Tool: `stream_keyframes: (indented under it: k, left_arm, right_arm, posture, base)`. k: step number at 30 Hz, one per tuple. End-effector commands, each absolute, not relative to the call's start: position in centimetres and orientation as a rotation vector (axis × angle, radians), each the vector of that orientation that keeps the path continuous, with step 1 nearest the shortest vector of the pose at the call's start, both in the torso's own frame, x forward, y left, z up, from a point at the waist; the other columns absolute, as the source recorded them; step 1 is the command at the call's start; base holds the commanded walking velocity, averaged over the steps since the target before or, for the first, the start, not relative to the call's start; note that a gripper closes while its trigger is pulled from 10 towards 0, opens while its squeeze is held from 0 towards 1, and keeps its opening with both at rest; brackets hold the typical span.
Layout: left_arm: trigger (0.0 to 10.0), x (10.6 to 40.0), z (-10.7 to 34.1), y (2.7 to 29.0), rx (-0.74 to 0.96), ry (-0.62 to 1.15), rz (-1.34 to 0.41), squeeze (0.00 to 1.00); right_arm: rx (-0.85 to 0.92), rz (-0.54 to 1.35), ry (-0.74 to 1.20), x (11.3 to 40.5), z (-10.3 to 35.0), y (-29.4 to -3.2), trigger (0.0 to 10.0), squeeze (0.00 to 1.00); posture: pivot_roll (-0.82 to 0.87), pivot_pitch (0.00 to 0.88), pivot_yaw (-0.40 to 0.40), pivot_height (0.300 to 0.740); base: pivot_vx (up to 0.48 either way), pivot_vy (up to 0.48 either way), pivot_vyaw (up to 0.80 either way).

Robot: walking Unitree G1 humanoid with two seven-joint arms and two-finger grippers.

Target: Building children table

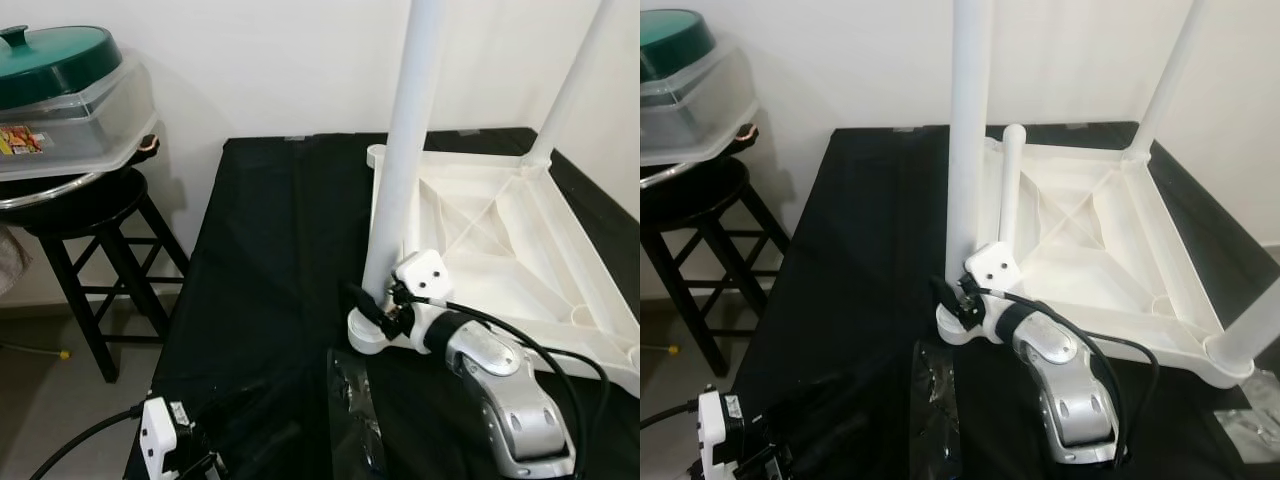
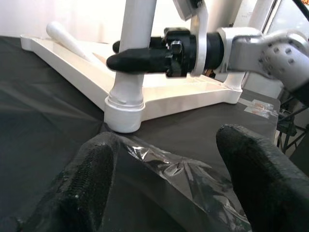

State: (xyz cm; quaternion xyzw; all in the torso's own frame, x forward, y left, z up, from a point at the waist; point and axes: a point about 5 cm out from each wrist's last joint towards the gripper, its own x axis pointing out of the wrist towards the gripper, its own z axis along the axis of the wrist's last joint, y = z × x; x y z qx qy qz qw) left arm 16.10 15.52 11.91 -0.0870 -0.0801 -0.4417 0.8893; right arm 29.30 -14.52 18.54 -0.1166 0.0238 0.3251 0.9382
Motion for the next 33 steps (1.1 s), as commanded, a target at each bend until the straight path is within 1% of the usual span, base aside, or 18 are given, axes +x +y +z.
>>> stream_keyframes:
  k: [1, 2, 3, 4, 5, 6, 7, 9, 10, 11, 14, 15, 16, 22, 26, 31, 32, 33]
  left_arm:
    - [10.0, 16.0, 11.5, 15.4, -0.198, -0.147, -0.917, 0.0]
    - [10.0, 16.0, 11.5, 15.2, -0.2, -0.146, -0.917, 0.0]
    - [10.0, 16.0, 11.5, 15.2, -0.2, -0.146, -0.917, 0.0]
    - [10.0, 16.0, 11.5, 15.2, -0.201, -0.144, -0.919, 0.0]
    - [10.0, 16.0, 11.5, 15.2, -0.201, -0.144, -0.919, 0.0]
    - [10.0, 16.1, 11.5, 15.1, -0.2, -0.143, -0.922, 0.0]
    - [10.0, 16.1, 11.5, 15.1, -0.199, -0.142, -0.924, 0.0]
    - [10.0, 16.2, 11.4, 15.1, -0.198, -0.139, -0.929, 0.0]
    - [10.0, 16.2, 11.4, 15.1, -0.198, -0.139, -0.929, 0.0]
    - [10.0, 16.2, 11.4, 15.1, -0.198, -0.137, -0.93, 0.0]
    - [10.0, 16.2, 11.4, 15.1, -0.197, -0.137, -0.93, 0.0]
    - [10.0, 16.2, 11.4, 15.1, -0.198, -0.137, -0.929, 0.0]
    - [10.0, 16.2, 11.4, 15.1, -0.198, -0.137, -0.927, 0.0]
    - [10.0, 16.1, 11.4, 15.1, -0.2, -0.136, -0.922, 0.0]
    - [10.0, 16.1, 11.4, 15.1, -0.2, -0.135, -0.925, 0.0]
    - [10.0, 16.1, 11.4, 15.1, -0.201, -0.135, -0.929, 0.0]
    - [10.0, 16.1, 11.4, 15.1, -0.201, -0.135, -0.93, 0.0]
    - [10.0, 16.1, 11.4, 15.1, -0.201, -0.135, -0.93, 0.0]
  right_arm:
    - [-0.21, 0.825, 0.006, 28.8, 19.6, -13.6, 10.0, 1.0]
    - [-0.259, 0.964, -0.018, 28.7, 20.5, -13.6, 10.0, 0.97]
    - [-0.259, 0.964, -0.018, 28.7, 20.5, -13.6, 10.0, 0.97]
    - [-0.331, 1.085, -0.015, 28.8, 20.9, -13.9, 10.0, 0.0]
    - [-0.331, 1.085, -0.015, 28.8, 20.9, -13.9, 10.0, 0.0]
    - [-0.371, 1.173, 0.005, 29.4, 21.2, -14.4, 10.0, 0.0]
    - [-0.389, 1.213, 0.024, 29.8, 21.3, -14.8, 10.0, 0.0]
    - [-0.399, 1.234, 0.033, 31.2, 21.9, -15.3, 10.0, 0.0]
    - [-0.399, 1.234, 0.033, 31.2, 21.9, -15.3, 10.0, 0.0]
    - [-0.383, 1.246, 0.028, 32.0, 22.4, -15.4, 10.0, 0.0]
    - [-0.368, 1.253, 0.024, 32.3, 22.6, -15.4, 10.0, 0.0]
    - [-0.346, 1.266, 0.024, 32.8, 22.8, -15.4, 5.2, 0.0]
    - [-0.336, 1.289, 0.038, 33.1, 22.7, -15.4, 0.0, 0.0]
    - [-0.299, 1.377, 0.071, 33.6, 22.4, -15.6, 0.0, 0.0]
    - [-0.294, 1.395, 0.076, 33.7, 22.1, -16.0, 0.0, 0.0]
    - [-0.282, 1.366, 0.068, 33.1, 21.7, -16.6, 0.0, 0.0]
    - [-0.293, 1.299, 0.066, 32.9, 21.3, -16.6, 0.0, 0.0]
    - [-0.293, 1.299, 0.066, 32.9, 21.3, -16.6, 0.0, 0.0]
  posture:
    - [0.03, 0.134, 0.007, 0.74]
    - [0.04, 0.128, 0.009, 0.74]
    - [0.04, 0.128, 0.009, 0.74]
    - [0.05, 0.126, 0.009, 0.74]
    - [0.05, 0.126, 0.009, 0.74]
    - [0.05, 0.122, 0.014, 0.74]
    - [0.05, 0.122, 0.014, 0.74]
    - [0.07, 0.119, 0.016, 0.74]
    - [0.07, 0.119, 0.016, 0.74]
    - [0.07, 0.119, 0.017, 0.74]
    - [0.07, 0.119, 0.017, 0.74]
    - [0.08, 0.121, 0.017, 0.74]
    - [0.08, 0.122, 0.018, 0.74]
    - [0.08, 0.128, 0.018, 0.74]
    - [0.08, 0.132, 0.019, 0.74]
    - [0.06, 0.142, 0.016, 0.74]
    - [0.04, 0.155, 0.005, 0.74]
    - [0.04, 0.155, 0.005, 0.74]
  base:
    - [0.0, 0.0, 0.0]
    - [0.0, 0.0, 0.0]
    - [0.0, 0.0, 0.0]
    - [0.0, 0.0, 0.0]
    - [0.0, 0.0, 0.0]
    - [0.0, 0.0, 0.0]
    - [0.0, 0.0, 0.0]
    - [0.0, 0.0, 0.0]
    - [0.0, 0.0, 0.0]
    - [0.0, 0.0, 0.0]
    - [0.0, 0.0, 0.0]
    - [0.0, 0.0, 0.0]
    - [0.0, 0.0, 0.0]
    - [0.0, 0.0, 0.0]
    - [0.0, 0.0, 0.0]
    - [0.0, 0.0, 0.0]
    - [0.0, 0.0, 0.0]
    - [0.0, 0.0, 0.0]
